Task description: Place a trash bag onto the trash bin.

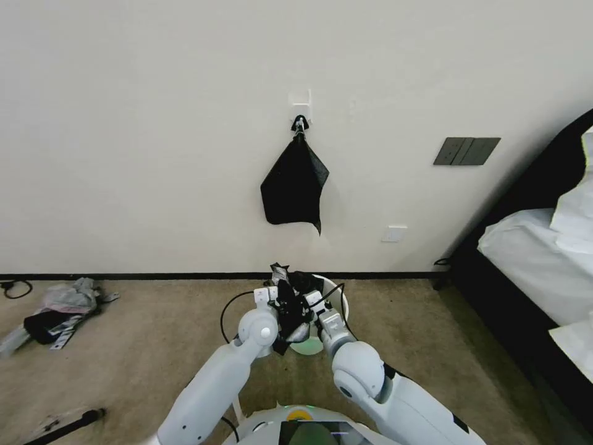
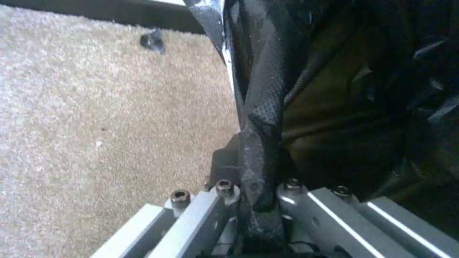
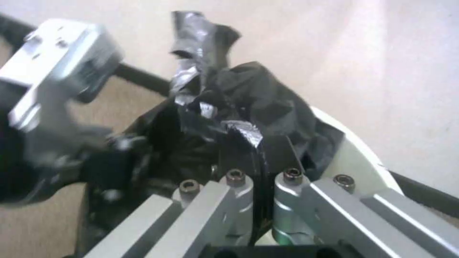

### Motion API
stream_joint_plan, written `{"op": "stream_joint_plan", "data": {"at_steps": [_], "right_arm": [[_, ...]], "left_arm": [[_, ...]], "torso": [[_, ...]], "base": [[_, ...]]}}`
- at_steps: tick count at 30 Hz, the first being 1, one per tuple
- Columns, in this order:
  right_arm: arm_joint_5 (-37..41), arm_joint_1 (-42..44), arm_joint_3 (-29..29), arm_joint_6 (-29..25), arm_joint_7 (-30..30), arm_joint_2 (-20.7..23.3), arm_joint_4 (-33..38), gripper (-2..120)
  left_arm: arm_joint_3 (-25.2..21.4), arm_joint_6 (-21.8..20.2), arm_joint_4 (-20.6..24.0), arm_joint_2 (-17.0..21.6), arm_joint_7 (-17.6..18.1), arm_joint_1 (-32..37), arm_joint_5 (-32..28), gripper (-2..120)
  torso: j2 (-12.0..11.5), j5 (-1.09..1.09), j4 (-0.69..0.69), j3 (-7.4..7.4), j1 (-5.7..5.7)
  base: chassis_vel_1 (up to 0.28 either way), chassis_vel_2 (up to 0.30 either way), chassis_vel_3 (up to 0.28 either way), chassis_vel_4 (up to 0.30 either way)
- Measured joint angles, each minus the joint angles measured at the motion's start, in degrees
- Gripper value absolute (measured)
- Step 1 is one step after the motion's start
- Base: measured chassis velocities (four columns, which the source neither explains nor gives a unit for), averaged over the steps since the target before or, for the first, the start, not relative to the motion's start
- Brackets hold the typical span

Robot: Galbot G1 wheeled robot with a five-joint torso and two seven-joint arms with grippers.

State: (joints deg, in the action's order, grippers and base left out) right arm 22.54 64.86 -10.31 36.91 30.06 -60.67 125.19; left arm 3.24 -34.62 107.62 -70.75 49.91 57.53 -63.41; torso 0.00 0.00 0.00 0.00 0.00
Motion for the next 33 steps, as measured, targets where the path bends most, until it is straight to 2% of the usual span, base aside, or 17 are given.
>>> {"op": "stream_joint_plan", "data": {"at_steps": [7, 10, 19, 24, 33], "right_arm": [[4.4, -0.1, 3.5, -2.1, 1.3, 1.9, 1.6, 0], [8.5, -0.2, 6.3, -2.5, 2.7, 3.6, 2.2, 0], [11.1, -0.3, 9.9, -3.1, 2.9, 6.2, 2.2, 0], [14.6, 0.8, 13.8, -3.0, 3.2, 8.9, 1.0, 0], [18.1, 4.6, 17.8, -2.0, 2.9, 10.5, 0.9, 0]], "left_arm": [[-2.2, 1.7, 3.3, 2.3, -2.1, 1.6, 0.2, 1], [-3.2, 2.1, 5.6, 4.6, -3.7, 3.1, 1.4, 1], [-4.6, 2.2, 8.6, 6.8, -5.7, 5.8, 2.5, 1], [-6.8, 2.9, 12.2, 9.0, -7.1, 8.5, 2.6, 1], [-8.7, 3.6, 14.1, 10.7, -7.6, 9.5, 1.5, 1]], "torso": [[0.0, 0.00, 0.00, 0.00, 0.00], [0.0, 0.00, 0.00, 0.00, 0.00], [0.0, 0.00, 0.00, 0.00, 0.00], [0.0, 0.01, 0.00, 0.00, 0.00], [0.0, 0.00, 0.00, 0.00, 0.00]], "base": [[0.000, 0.000, 0.000, 0.000], [0.000, 0.000, 0.000, 0.000], [0.000, 0.000, 0.000, 0.000], [0.000, 0.000, 0.000, 0.000], [0.000, 0.000, 0.000, 0.000]]}}
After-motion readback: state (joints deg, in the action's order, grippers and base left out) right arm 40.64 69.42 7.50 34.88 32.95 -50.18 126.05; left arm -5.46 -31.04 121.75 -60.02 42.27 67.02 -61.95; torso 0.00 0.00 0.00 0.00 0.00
